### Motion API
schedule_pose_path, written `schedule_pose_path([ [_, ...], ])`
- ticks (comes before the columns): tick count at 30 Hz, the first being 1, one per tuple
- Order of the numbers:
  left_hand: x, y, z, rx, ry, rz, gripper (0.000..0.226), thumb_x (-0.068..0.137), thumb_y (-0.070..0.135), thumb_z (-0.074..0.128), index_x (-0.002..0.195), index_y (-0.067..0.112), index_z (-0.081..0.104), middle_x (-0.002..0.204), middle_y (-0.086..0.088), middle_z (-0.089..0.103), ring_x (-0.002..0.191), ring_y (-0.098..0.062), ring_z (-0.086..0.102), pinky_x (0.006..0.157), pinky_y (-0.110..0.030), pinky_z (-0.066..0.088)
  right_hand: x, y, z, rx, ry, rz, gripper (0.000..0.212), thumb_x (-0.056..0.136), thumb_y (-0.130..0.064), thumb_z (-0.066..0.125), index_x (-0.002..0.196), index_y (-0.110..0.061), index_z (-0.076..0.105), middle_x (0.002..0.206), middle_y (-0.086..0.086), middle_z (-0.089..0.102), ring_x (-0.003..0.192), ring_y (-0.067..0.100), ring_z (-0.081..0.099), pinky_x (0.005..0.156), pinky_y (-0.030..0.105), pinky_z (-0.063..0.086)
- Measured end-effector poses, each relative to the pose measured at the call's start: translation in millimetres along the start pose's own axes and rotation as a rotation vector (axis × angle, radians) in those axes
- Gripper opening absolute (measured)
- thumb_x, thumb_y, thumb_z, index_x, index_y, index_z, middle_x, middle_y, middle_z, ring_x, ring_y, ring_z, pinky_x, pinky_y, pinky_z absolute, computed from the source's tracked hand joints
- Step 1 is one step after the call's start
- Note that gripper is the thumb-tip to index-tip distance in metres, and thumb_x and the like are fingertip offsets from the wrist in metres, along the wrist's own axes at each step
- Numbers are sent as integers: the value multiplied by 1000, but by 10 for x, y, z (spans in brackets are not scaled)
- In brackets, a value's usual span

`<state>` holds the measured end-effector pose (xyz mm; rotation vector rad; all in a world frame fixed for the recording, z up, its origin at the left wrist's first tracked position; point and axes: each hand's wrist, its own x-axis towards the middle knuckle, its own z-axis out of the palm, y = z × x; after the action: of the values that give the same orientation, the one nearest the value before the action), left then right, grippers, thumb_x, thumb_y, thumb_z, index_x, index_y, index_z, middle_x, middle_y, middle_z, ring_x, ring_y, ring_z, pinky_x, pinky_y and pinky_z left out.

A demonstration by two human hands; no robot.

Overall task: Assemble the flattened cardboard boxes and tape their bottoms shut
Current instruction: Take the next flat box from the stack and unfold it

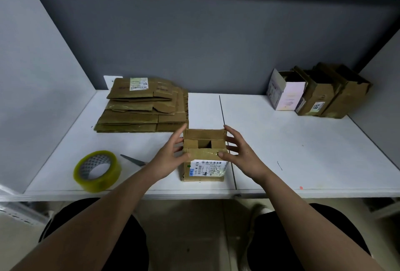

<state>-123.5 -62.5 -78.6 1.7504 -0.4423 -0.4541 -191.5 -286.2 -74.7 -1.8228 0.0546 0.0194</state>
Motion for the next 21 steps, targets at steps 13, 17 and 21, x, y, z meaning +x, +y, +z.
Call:
schedule_pose_path([
  [13, 37, -129, 63, -62, 38, -84, 16, 95, 12, 53, 100, 28, 52, 129, -1, 51, 120, -19, 51, 73, -17, 50, 36, 231, 139, 104, 19, 35, 8, 98, -16, 51, 102, -21, 53, 131, 0, 49, 117, 18, 50, 89, 22, 41],
  [17, 19, -106, 103, -71, 45, -113, 21, 99, 11, 44, 108, 29, 49, 128, -1, 49, 112, -14, 52, 64, -10, 50, 17, 204, 150, 170, 2, 55, 14, 100, -8, 43, 108, -18, 50, 130, -3, 46, 110, 14, 52, 77, 12, 45],
  [21, 26, -95, 115, -49, 7, -102, 27, 101, 8, 38, 110, 28, 55, 121, -1, 53, 107, -15, 55, 73, -15, 50, -29, 206, 150, 174, -22, 62, 20, 102, -9, 38, 116, -20, 48, 137, -8, 40, 118, 12, 47, 87, 14, 43],
])
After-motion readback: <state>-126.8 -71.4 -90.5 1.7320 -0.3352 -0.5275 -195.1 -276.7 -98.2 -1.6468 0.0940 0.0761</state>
